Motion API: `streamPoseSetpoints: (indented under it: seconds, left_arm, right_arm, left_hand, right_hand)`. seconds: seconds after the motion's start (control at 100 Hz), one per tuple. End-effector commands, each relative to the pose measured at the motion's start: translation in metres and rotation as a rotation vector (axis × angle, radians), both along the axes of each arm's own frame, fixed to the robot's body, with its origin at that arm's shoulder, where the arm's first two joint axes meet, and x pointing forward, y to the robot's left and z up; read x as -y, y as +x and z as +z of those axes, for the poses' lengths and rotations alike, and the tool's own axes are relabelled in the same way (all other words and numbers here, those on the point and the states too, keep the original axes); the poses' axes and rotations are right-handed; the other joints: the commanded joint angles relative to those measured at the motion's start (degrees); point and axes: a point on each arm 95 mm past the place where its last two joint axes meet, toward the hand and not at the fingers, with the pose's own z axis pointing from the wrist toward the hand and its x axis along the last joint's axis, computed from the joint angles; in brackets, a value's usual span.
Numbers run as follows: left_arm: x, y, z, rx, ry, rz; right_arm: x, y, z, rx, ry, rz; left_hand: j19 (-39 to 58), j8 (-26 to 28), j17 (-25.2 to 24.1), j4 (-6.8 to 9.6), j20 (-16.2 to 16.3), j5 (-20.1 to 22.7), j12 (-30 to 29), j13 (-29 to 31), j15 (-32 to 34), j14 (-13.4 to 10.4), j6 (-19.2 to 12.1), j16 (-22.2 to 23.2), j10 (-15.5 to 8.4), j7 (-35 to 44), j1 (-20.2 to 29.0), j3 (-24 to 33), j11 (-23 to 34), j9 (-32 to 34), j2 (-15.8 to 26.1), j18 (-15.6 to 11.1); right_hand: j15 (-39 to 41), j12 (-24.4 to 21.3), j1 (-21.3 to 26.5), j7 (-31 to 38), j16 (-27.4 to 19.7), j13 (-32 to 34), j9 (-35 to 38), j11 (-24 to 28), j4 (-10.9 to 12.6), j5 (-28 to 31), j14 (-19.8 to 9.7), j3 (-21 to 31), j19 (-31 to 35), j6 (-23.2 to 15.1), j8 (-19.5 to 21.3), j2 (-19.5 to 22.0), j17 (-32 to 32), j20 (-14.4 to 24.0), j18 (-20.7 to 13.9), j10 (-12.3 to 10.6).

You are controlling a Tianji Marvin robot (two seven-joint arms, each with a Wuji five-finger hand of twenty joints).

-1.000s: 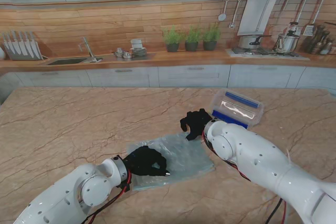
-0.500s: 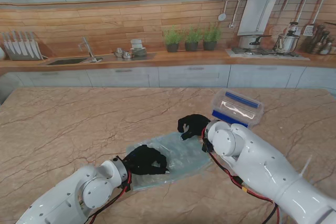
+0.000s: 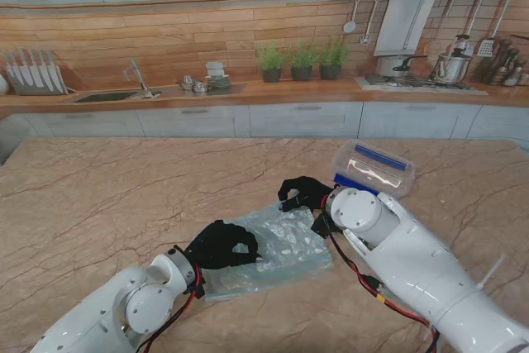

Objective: Fold the bubble film and place it into the plastic crate

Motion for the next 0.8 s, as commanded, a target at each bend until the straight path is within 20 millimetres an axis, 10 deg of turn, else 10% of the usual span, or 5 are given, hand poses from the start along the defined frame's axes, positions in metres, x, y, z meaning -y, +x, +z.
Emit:
streamPoseSetpoints:
  seconds: [0.0, 0.23, 0.79]
  left_arm:
    - [0.003, -0.005, 0.003, -0.009, -0.032, 0.013]
    - [0.0, -0.007, 0.011, -0.024, -0.124, 0.097]
    - [0.025, 0.019, -0.007, -0.334, -0.227, 0.308]
  right_arm:
    - [-0.006, -0.002, 0.001, 0.007, -0.002, 0.011]
    - [-0.004, -0.001, 0.005, 0.044, -0.024, 0.001]
    - [0.0, 0.0, 0.023, 0.045, -0.041, 0.018]
  left_hand:
    - [-0.6, -0.6, -1.3, -0.25, -0.4, -1.7, -0.8, -1.4, -0.6, 1.6, -2.3, -0.4, 0.3, -1.3, 1.0, 0.6, -1.1, -1.7, -2.3, 1.2]
    - [-2.2, -1.2, -2.9, 2.1, -1.3, -9.5, -2.4, -3.6, -2.9, 1.4, 0.5, -1.0, 0.8, -11.2, -2.0, 0.9, -4.0, -5.1, 1.7, 0.8]
    - [-7.3, -8.4, -8.9, 3.03, -4.4, -14.5, -9.7, -11.0, -7.0, 2.3, 11.6, -3.7, 5.0, -22.0, 1.5, -6.2, -8.2, -14.0, 7.0, -0.1]
  right_hand:
    - [5.0, -0.5, 2.4, 2.2, 2.0, 6.3, 3.5, 3.1, -2.1, -0.6, -0.3, 2.8, 9.4, -0.1, 0.7, -0.2, 3.2, -2.9, -0.4, 0.8]
    - [19.7, 1.1, 2.3, 2.6, 9.6, 13.4, 6.5, 13.5, -2.1, 0.2, -2.5, 4.8, 25.8, 0.2, 0.4, -1.4, 6.6, -0.9, -2.0, 1.1]
    - [24.4, 2.8, 2.5, 2.5, 12.1, 13.3, 6.0, 15.7, -2.1, 0.5, -2.7, 4.7, 29.0, 0.0, 0.3, -1.5, 6.2, 0.1, -2.8, 1.4]
